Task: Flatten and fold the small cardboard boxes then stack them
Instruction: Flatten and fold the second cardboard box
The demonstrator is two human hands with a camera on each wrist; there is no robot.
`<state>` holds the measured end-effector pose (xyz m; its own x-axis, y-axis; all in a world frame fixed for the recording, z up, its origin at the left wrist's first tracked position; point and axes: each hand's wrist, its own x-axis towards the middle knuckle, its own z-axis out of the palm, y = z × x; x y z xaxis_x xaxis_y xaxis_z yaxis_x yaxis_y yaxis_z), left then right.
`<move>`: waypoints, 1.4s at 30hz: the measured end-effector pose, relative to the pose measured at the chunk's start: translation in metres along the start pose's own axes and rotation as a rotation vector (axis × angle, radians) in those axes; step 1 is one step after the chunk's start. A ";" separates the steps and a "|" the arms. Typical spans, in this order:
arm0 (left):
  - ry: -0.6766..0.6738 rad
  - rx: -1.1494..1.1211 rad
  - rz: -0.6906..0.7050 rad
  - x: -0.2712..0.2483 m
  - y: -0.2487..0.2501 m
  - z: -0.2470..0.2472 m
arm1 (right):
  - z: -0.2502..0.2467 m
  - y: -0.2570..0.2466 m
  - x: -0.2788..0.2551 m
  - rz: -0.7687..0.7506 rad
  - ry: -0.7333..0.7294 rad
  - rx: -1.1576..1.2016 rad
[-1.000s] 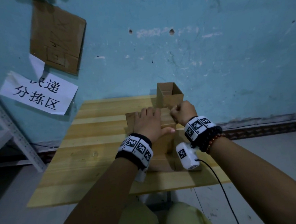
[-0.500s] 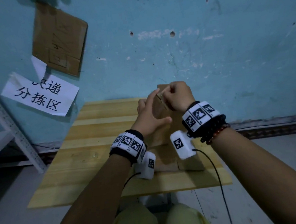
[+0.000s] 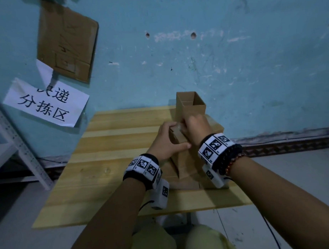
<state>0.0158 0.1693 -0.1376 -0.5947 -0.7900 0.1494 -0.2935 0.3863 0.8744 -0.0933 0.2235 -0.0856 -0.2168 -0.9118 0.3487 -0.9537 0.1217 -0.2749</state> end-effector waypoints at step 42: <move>-0.128 -0.054 -0.042 0.005 -0.007 -0.013 | -0.011 0.005 0.015 -0.155 -0.278 0.052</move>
<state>0.0246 0.1561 -0.1364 -0.6743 -0.7364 0.0551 -0.2817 0.3255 0.9026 -0.1037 0.2151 -0.0724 0.0018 -0.9910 0.1337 -0.9575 -0.0403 -0.2856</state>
